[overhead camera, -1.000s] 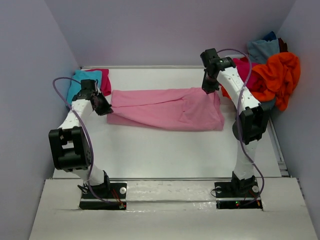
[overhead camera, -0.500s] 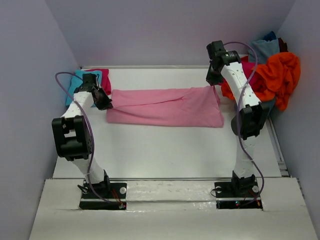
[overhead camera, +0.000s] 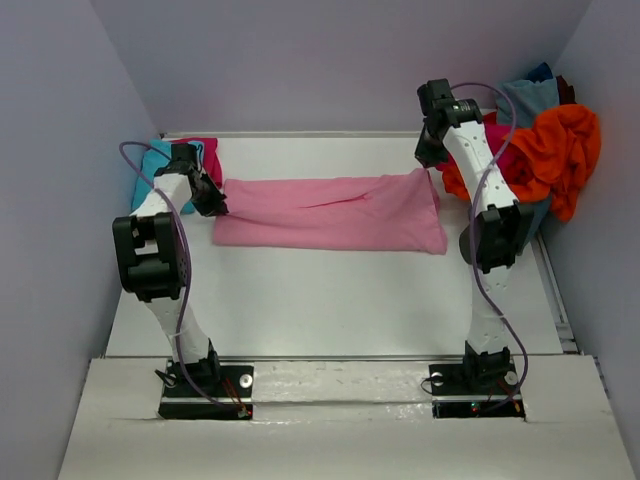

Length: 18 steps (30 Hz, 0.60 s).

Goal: Fold and stack the t-shirts
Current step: Fold the rectangle-folded T-shirt at the center of the board.

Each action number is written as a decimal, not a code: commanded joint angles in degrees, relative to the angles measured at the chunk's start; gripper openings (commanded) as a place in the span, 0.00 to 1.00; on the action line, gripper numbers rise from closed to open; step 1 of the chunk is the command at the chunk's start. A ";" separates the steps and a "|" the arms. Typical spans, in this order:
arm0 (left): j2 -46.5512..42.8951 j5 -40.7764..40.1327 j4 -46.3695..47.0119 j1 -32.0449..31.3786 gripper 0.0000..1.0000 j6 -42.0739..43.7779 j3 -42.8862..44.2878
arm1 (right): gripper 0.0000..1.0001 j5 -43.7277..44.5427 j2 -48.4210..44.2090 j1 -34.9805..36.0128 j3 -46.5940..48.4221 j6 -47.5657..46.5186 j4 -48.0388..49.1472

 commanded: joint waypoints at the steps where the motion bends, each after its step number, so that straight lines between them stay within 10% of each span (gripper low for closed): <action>1: 1.37 -0.25 -0.57 -0.09 0.06 -0.52 5.49 | 0.07 0.42 1.27 -1.09 4.21 0.71 0.42; 18: 7.08 -1.13 -2.16 -0.62 0.06 -0.61 11.38 | 0.07 -0.29 3.91 -3.20 5.62 -0.69 3.85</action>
